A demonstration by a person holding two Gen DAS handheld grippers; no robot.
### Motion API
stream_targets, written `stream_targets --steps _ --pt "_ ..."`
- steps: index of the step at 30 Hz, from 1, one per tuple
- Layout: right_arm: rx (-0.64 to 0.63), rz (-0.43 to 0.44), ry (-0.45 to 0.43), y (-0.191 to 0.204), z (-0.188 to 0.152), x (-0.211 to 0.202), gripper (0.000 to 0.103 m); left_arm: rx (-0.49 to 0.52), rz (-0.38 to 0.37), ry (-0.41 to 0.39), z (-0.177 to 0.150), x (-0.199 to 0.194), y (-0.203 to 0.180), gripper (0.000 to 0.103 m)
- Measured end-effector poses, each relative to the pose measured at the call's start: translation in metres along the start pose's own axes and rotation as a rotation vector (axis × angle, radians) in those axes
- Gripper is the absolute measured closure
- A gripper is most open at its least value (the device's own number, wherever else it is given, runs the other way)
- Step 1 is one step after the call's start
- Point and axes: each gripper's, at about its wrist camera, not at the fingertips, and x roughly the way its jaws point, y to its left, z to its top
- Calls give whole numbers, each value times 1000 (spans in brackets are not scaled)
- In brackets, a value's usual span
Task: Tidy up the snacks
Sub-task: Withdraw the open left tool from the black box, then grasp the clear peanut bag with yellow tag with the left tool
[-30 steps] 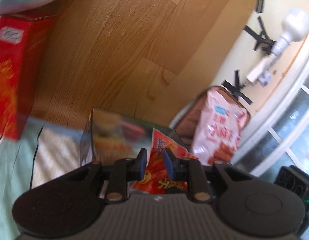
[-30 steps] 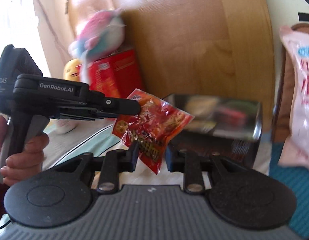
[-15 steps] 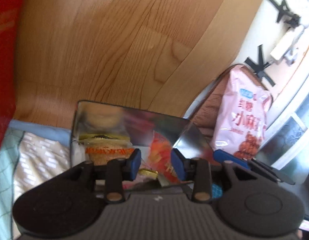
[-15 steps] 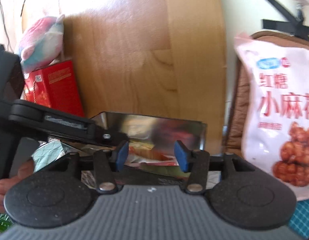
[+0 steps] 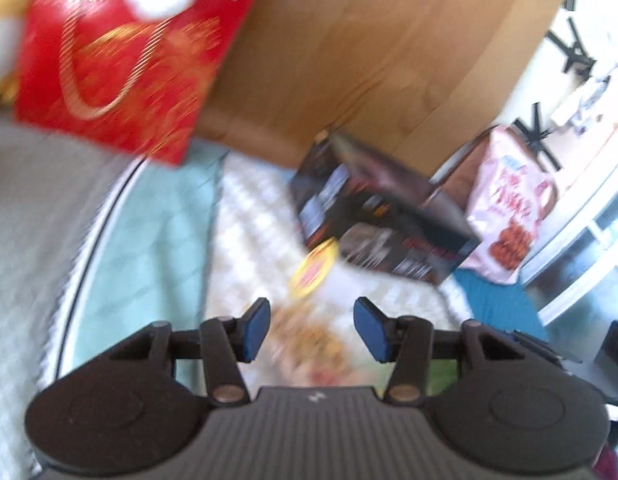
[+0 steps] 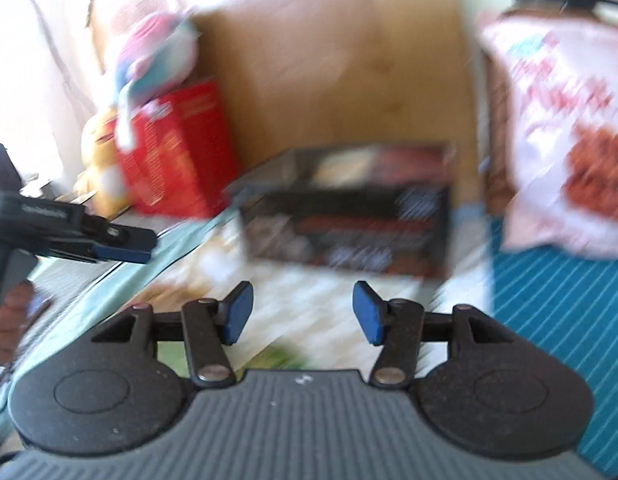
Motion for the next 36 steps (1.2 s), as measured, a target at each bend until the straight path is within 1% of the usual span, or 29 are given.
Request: stream_targets --steps 1,3,6,7,9,11,13,14,16,18,19,21,23,27,29,32,33,34,35,36 --pt "-9 17 12 8 -1 3 45 -26 -2 3 -4 -2 5 56" --pt "-15 60 41 23 1 10 45 -78 -31 7 -8 -4 13 56" --pt "-46 121 89 45 3 20 45 -110 -54 8 -9 -5 17 56" --pt "-78 122 109 53 2 25 45 -115 -63 9 -9 -6 18 56" --pt "-157 110 131 69 -2 34 41 -128 -86 20 -8 -4 18 56" --pt "-254 90 126 82 -7 36 37 -132 -90 36 -9 3 17 56" --pt "-344 65 115 94 -10 42 37 -123 -69 53 -12 11 14 57" --pt "-370 63 110 97 -11 46 38 -118 -65 59 -14 15 13 60" --pt "-400 84 111 101 -9 52 44 -113 -74 59 -15 18 10 66" --pt "-380 112 131 99 -5 58 58 -106 -58 44 -15 16 8 68" --pt "-371 110 137 98 -3 59 64 -105 -54 38 -15 15 8 71" --pt "-356 116 134 96 -3 56 69 -113 -73 36 -16 11 6 71" --pt "-366 114 107 100 -8 45 71 -92 -93 29 -18 6 -1 71" --pt "-407 74 40 112 -18 11 72 -37 -145 14 -26 -10 -21 71" --pt "-405 85 31 114 -21 -4 74 -6 -157 10 -31 -16 -30 69" --pt "-380 136 56 116 -34 -25 78 33 -172 31 -45 -21 -41 69" --pt "-364 158 73 118 -41 -29 78 44 -179 44 -50 -21 -43 69" --pt "-345 174 91 119 -46 -32 78 54 -177 59 -56 -20 -44 66" --pt "-322 198 113 119 -50 -31 78 62 -162 71 -60 -20 -45 64" --pt "-285 234 136 117 -52 -31 74 68 -139 82 -65 -19 -43 62"
